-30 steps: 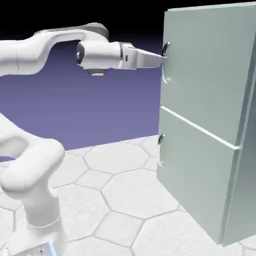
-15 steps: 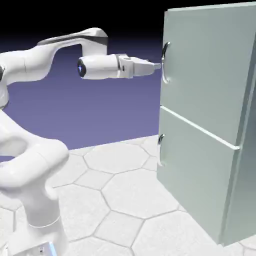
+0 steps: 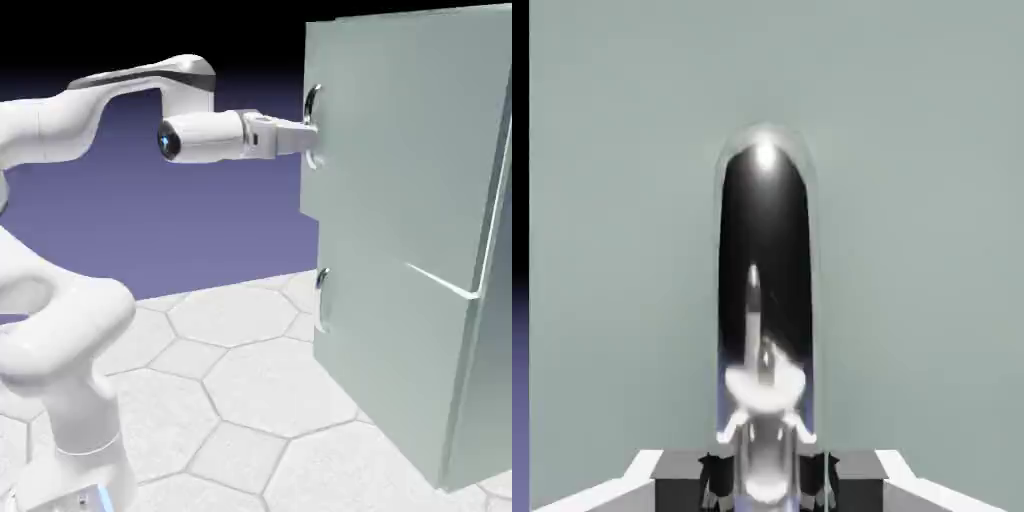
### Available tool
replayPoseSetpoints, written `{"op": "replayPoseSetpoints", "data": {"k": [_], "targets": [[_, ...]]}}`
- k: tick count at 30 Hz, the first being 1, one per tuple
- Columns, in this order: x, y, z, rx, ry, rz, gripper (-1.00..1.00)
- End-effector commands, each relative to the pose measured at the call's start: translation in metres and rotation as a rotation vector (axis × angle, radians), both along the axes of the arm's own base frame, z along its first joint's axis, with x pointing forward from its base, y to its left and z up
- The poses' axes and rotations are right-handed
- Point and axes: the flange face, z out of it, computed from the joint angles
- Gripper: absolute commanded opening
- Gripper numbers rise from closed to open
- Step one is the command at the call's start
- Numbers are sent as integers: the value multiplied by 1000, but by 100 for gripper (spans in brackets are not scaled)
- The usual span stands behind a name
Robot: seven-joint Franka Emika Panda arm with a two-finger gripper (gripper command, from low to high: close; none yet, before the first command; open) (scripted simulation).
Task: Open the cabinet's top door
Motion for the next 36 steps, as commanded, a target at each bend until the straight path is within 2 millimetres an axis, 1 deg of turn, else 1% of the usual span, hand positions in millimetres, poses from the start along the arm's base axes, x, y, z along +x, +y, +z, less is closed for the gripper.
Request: {"op": "replayPoseSetpoints", "data": {"k": [1,5,11,18,26,36], "targets": [[-7,-4,0,0,0,19,-100],[-38,-23,0,0,0,104,-100],[-82,-59,0,0,0,239,-100],[-125,-104,0,0,0,386,-100],[-160,-156,0,0,0,534,-100],[-193,-224,0,0,0,714,-100]]}}
